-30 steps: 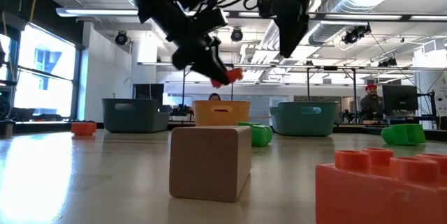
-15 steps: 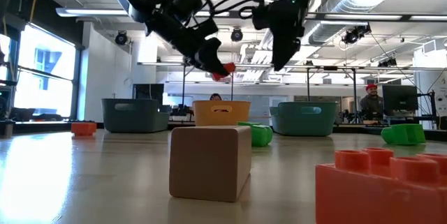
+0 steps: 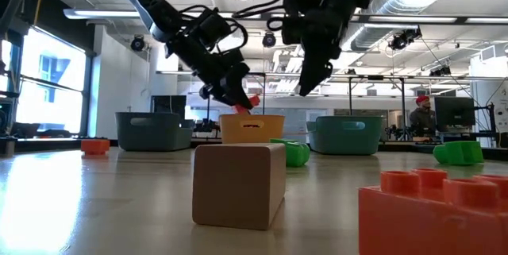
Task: Sort & place blocks by color
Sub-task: Put the orange game piece into the yellow bin
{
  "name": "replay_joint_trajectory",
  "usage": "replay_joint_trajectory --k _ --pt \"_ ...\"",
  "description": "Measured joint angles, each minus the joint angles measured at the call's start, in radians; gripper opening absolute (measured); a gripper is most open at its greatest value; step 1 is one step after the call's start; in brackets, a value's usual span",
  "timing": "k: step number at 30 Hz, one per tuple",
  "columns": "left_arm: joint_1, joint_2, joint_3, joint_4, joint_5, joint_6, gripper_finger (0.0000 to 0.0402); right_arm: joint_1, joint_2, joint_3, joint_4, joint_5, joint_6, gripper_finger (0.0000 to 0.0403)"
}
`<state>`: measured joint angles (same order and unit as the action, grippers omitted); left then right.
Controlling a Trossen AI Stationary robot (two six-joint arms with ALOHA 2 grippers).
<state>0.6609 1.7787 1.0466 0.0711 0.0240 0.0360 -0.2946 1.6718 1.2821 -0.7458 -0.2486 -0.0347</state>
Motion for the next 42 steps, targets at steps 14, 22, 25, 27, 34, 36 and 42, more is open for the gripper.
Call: replay_joint_trajectory --k 14,22,25,27,34,36,42 --pt "0.000 0.009 0.000 -0.080 0.029 -0.007 0.0128 0.138 0.001 -0.134 0.241 -0.016 -0.292 0.0209" --pt "0.000 0.009 0.000 -0.113 0.029 -0.007 0.0130 0.205 0.005 -0.138 0.287 -0.049 -0.420 0.0209" --pt "0.000 0.009 0.000 -0.113 0.029 -0.007 0.0131 0.222 0.018 -0.138 0.302 -0.050 -0.419 0.0209" --pt "0.000 0.009 0.000 -0.112 0.029 -0.007 0.0131 0.232 0.031 -0.138 0.305 -0.050 -0.419 0.0209" --pt "0.000 0.009 0.000 -0.109 0.049 0.009 0.0152 0.245 0.074 -0.138 0.315 -0.050 -0.419 0.0209" --pt "0.000 0.009 0.000 -0.102 0.054 0.008 0.0163 0.245 0.086 -0.138 0.329 -0.050 -0.420 0.0209" --pt "0.000 0.009 0.000 -0.100 0.054 0.000 0.0184 0.245 0.117 -0.138 0.362 -0.053 -0.451 0.0209"
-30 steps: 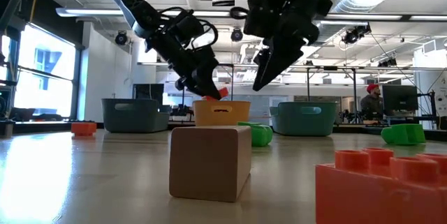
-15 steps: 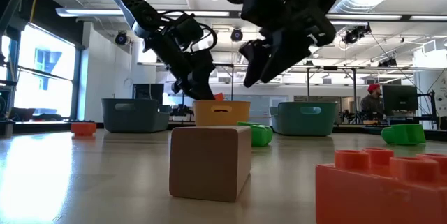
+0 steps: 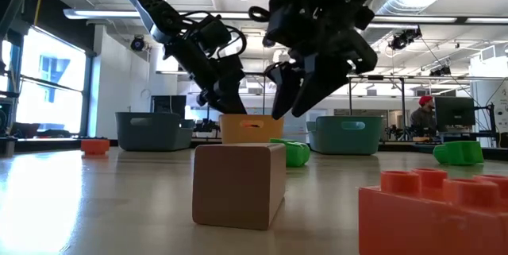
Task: Sort & place blocks by color
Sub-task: Put the orange game piece into the yellow bin, then put the green game piece into the dark blue bin
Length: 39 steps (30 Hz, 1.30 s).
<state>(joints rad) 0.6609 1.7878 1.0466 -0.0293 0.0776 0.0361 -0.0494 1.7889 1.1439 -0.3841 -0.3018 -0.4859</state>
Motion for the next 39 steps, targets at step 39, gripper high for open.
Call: replay_joint_trajectory --k 39 --pt "-0.042 -0.303 0.001 -0.200 -0.006 0.002 0.0188 0.047 0.094 0.005 -0.015 0.011 -0.108 0.0208"
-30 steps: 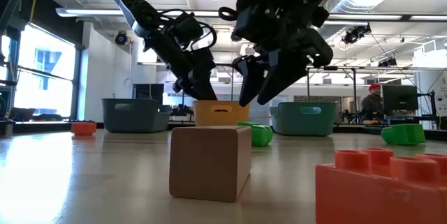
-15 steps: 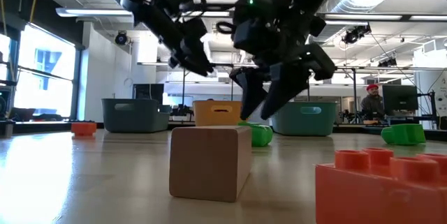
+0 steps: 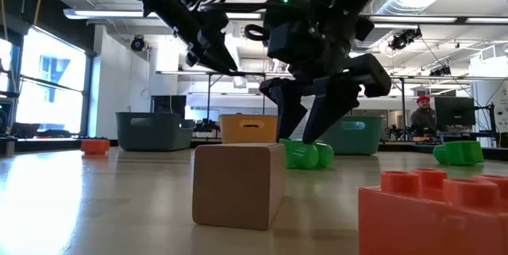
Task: Sort & place blocks by color
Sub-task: Put the green game piece into the dark blue bin
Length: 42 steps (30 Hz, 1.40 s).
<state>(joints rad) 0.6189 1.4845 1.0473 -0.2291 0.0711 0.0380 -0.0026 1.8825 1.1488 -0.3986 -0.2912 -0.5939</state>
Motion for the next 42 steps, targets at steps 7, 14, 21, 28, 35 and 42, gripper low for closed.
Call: replay_joint_trajectory --k 7,14,21,28,35,42 --pt "0.000 0.001 0.000 -0.002 -0.005 0.000 0.0188 0.005 0.000 0.000 -0.057 0.015 0.044 0.0177" --pt "0.000 0.002 0.000 -0.003 -0.005 0.000 0.0188 0.004 0.001 -0.002 -0.086 0.048 0.105 0.0165" --pt "0.000 0.002 0.000 -0.003 -0.004 0.000 0.0188 0.003 0.001 -0.002 -0.081 0.045 0.111 0.0090" --pt "0.000 0.002 0.000 -0.008 -0.004 0.000 0.0188 0.003 0.001 -0.003 -0.072 0.048 0.153 0.0037" --pt "0.000 0.002 0.000 -0.016 -0.004 0.002 0.0188 0.003 -0.003 -0.003 -0.049 0.048 0.171 0.0037" --pt "0.000 0.002 0.000 -0.021 -0.003 0.036 0.0188 0.002 -0.016 0.006 -0.063 0.069 0.200 0.0037"
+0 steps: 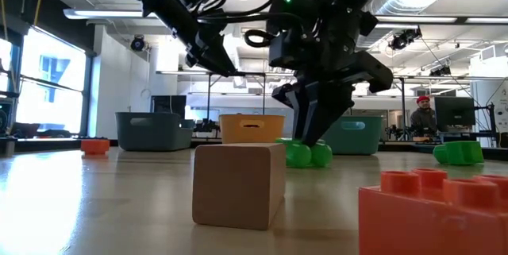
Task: Sort & place blocks by color
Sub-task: Put the green game piece into the dark blue bin
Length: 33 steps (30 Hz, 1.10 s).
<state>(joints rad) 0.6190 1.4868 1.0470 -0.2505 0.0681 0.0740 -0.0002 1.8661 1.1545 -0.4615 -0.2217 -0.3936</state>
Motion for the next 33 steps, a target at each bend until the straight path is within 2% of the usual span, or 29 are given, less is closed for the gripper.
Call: replay_joint_trajectory --k 10,24,33 --pt "0.000 0.000 0.000 -0.037 0.081 0.022 0.0188 -0.002 -0.005 0.044 -0.011 0.105 0.020 0.0037" --pt "0.075 -0.048 0.000 -0.136 0.082 0.130 0.0188 -0.048 -0.009 0.160 -0.012 0.205 0.027 0.0037" --pt "0.089 -0.143 0.000 -0.221 0.085 0.370 0.0188 -0.116 -0.009 0.232 -0.013 0.221 0.030 0.0037"
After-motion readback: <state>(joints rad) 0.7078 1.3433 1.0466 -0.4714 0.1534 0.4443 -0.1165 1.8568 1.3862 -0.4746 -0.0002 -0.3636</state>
